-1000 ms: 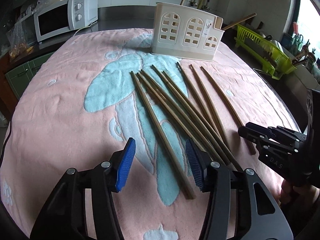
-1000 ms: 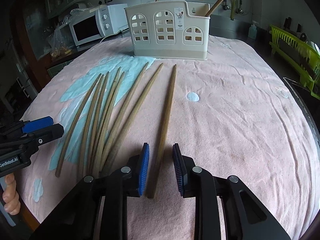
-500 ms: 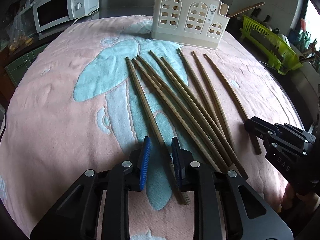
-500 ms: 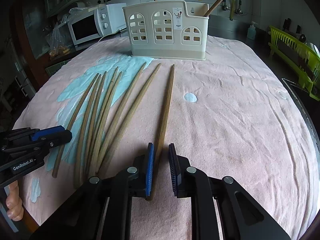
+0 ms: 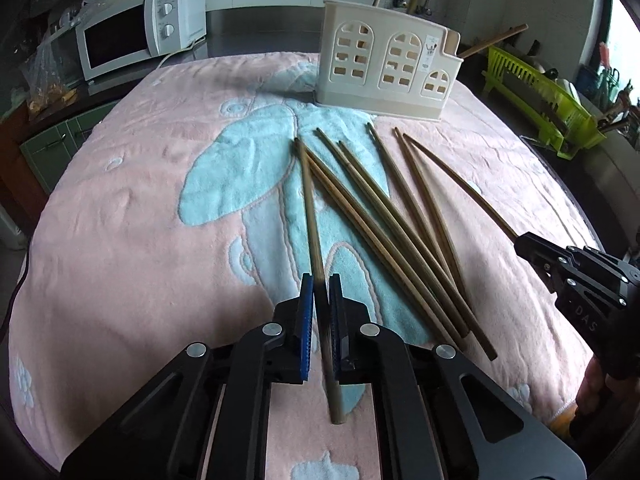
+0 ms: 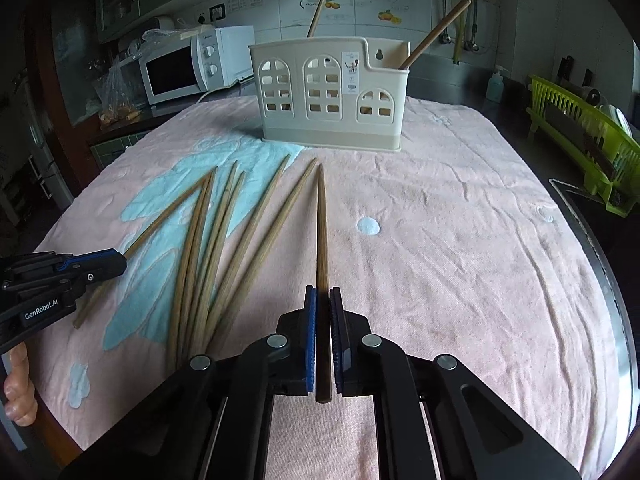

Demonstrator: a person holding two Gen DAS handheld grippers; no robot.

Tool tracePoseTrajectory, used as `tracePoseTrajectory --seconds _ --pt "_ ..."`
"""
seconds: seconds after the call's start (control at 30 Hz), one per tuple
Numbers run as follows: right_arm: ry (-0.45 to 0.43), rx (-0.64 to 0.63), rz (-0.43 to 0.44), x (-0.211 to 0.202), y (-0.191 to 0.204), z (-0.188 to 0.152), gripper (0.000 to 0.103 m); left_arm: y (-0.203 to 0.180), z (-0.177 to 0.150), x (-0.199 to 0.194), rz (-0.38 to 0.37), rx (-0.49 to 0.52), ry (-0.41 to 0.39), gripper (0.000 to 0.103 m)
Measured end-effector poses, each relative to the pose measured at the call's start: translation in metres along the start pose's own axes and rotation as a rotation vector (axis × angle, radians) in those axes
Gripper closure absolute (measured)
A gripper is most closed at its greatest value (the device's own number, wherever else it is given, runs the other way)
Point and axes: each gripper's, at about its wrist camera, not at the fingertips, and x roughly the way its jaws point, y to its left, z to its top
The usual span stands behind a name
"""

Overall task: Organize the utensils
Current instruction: 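Grasp another chopstick with the right tool while the left tool grasps one too, then carry the chopstick in the right tool over the holder while the left tool carries its chopstick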

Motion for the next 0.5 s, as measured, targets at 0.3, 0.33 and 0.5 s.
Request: tracePoseTrajectory --seconds 0.3,0.33,0.5 --pt "-0.132 -0.007 0.005 -0.04 -0.001 0.028 0.096 0.017 0.012 -0.029 -0.024 -0.036 -0.142 0.098" --pt "-0.144 -0.007 0.007 -0.043 -0.001 0.031 0.096 0.017 0.014 -0.031 -0.03 -0.034 -0.153 0.098" --pt "-0.212 -0.014 0.02 -0.062 -0.004 0.055 0.096 0.013 0.027 -0.041 -0.044 0.006 -0.212 0.098"
